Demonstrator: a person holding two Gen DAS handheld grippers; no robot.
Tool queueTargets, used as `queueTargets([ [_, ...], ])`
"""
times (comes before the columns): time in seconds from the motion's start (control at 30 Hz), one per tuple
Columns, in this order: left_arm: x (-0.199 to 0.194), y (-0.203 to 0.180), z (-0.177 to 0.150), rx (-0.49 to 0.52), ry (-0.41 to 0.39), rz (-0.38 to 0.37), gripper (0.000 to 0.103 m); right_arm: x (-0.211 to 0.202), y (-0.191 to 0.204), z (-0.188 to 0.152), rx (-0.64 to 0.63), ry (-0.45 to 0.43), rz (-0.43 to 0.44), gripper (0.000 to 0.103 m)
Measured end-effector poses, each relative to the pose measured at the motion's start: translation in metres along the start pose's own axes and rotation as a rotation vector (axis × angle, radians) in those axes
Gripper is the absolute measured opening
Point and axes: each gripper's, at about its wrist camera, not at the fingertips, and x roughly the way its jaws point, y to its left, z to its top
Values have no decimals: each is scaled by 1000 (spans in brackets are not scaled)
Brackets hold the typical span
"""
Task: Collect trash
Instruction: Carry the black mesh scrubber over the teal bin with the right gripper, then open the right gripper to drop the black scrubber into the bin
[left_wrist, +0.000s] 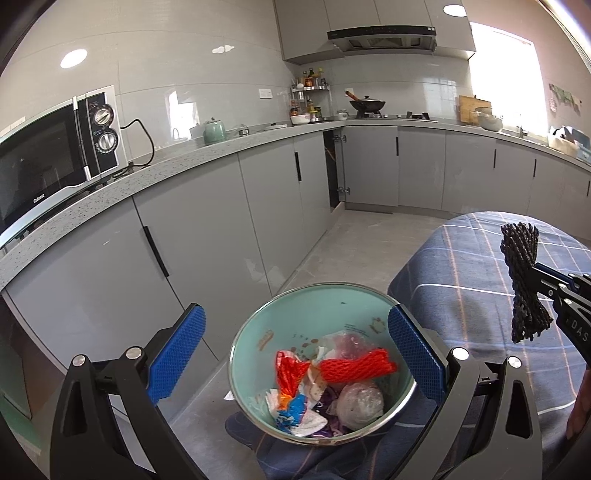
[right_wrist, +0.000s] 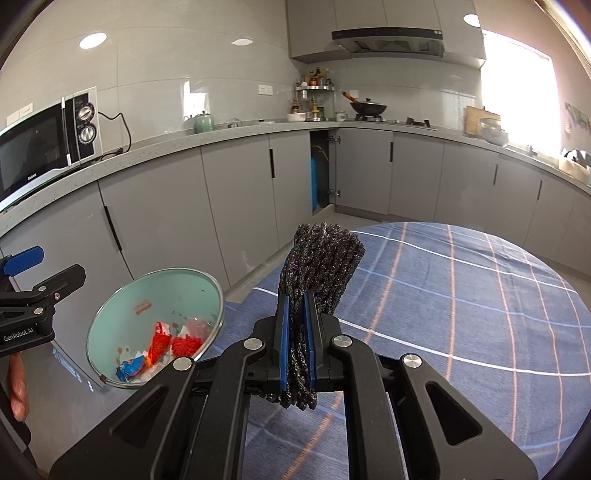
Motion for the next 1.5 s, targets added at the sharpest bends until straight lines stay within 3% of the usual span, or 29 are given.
queueTargets([
  [0.77,7,53,-5,-36,2,143,97,24,54,18,-83,-7,101,9],
  [1.5,14,72,-5,-62,17,190,97,41,95,20,-176,17,203,11],
])
